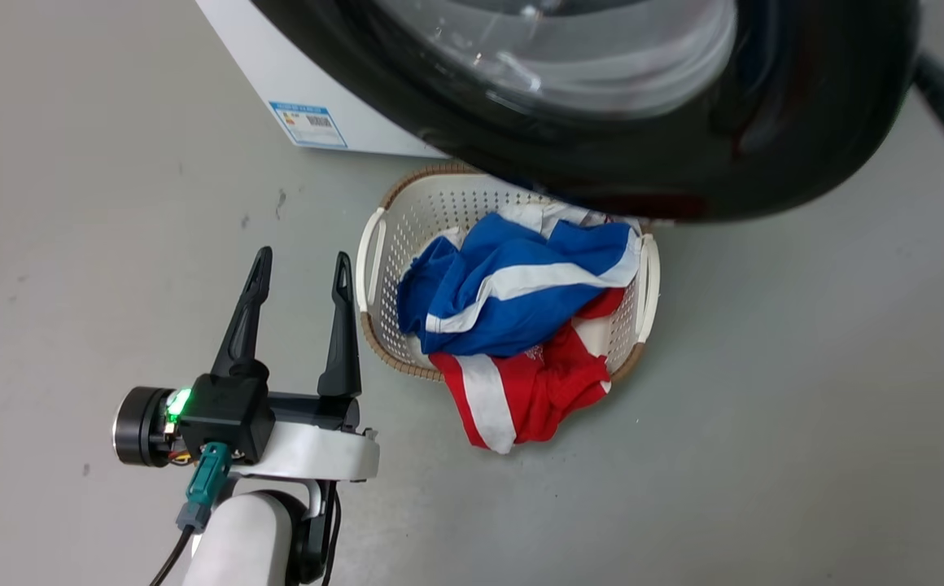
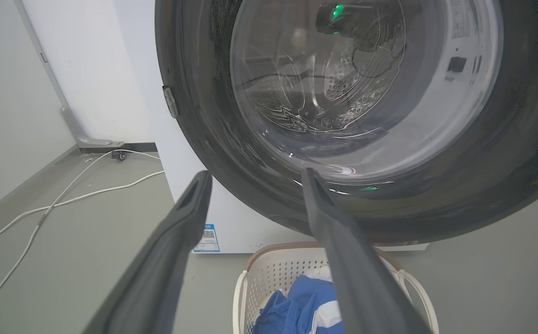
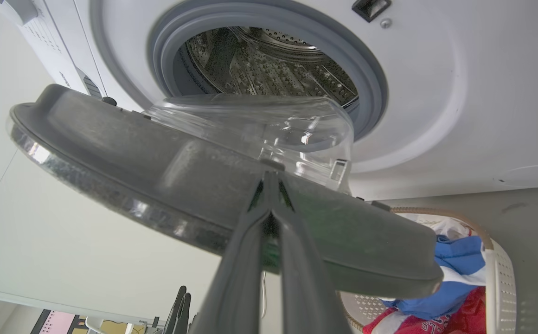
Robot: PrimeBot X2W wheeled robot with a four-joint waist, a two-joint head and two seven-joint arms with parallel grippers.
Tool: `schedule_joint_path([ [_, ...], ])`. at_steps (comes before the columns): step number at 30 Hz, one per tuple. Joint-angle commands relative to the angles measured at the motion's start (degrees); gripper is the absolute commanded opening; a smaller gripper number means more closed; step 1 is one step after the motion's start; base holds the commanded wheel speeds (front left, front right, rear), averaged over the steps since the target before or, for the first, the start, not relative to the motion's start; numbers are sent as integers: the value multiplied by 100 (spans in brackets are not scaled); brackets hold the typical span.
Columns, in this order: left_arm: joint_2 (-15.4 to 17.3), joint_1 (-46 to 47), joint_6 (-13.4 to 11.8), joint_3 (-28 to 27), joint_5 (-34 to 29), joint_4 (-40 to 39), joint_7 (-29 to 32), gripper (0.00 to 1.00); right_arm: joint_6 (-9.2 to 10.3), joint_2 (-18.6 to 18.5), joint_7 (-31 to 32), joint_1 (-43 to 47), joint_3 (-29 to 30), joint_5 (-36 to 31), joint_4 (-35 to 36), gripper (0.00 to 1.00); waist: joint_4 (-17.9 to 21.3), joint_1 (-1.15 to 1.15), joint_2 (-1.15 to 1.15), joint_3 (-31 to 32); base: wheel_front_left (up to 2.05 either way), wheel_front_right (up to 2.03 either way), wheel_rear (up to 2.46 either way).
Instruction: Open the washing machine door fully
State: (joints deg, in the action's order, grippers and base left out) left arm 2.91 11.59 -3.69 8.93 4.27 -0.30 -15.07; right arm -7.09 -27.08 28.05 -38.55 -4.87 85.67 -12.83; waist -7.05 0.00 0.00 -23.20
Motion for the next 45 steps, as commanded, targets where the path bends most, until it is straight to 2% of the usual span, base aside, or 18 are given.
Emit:
schedule_joint_path([
  [1,-1,-50,7,-13,-31,4,-16,100,-72,347,82,162,-328,44,211,0,20,0,0,94,0,0,0],
  [11,-1,-302,1,-102,-101,-13,-16,100,-52,306,-638,1773,-283,-49,1624,0,16,0,0,494,0,0,0],
  [19,-1,-451,37,-153,-92,0,-16,100,-47,428,-1161,2770,-546,-138,2270,0,27,0,0,670,0,0,0],
  [25,-1,-506,43,-147,-89,13,-16,100,-39,643,-1401,3193,-953,-79,2446,0,6,0,0,780,0,0,0],
  [37,-1,-612,-6,-123,-70,46,-16,100,4,1137,-1372,3467,-2225,-19,2506,0,-75,0,0,980,0,0,0],
  [45,-1,-690,-6,-139,-70,88,-16,100,-32,1373,-1154,3322,-3035,-40,2063,0,-126,0,0,1131,0,0,0],
])
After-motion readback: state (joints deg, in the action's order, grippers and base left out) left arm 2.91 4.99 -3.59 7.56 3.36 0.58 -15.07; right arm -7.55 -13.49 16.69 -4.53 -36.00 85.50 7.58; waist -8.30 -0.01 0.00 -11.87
